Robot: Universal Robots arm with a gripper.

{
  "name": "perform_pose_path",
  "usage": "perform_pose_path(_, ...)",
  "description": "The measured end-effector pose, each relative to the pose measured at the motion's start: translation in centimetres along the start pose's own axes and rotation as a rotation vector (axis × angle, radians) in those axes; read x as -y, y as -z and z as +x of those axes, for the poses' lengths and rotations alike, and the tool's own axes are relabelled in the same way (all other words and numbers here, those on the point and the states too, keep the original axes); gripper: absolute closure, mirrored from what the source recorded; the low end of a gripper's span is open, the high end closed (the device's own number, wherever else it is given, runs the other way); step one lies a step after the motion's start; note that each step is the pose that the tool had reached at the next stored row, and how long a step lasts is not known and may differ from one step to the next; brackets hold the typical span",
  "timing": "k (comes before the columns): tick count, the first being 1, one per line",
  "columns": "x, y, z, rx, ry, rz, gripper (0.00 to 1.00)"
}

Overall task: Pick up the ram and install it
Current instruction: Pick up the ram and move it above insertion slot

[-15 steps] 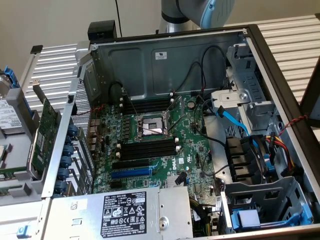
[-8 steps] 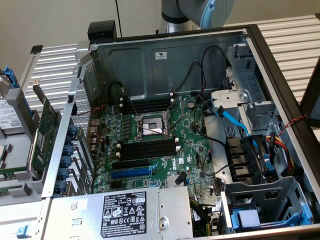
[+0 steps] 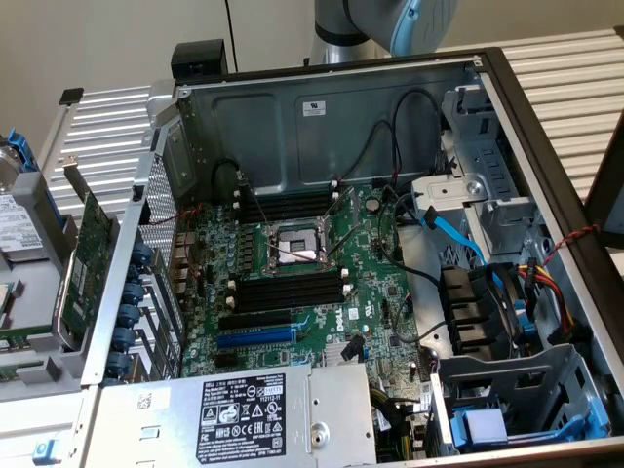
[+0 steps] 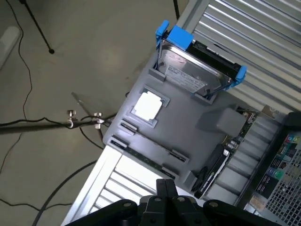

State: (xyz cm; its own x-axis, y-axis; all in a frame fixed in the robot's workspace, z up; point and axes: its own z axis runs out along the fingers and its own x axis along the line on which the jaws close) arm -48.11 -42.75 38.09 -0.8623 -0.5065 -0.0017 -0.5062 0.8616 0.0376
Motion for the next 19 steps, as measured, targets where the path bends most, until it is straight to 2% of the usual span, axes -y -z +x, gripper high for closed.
perform_pose_path(19, 0.01, -0.33, 0.0, -0.013, 0.345, -0.0006, 0.9)
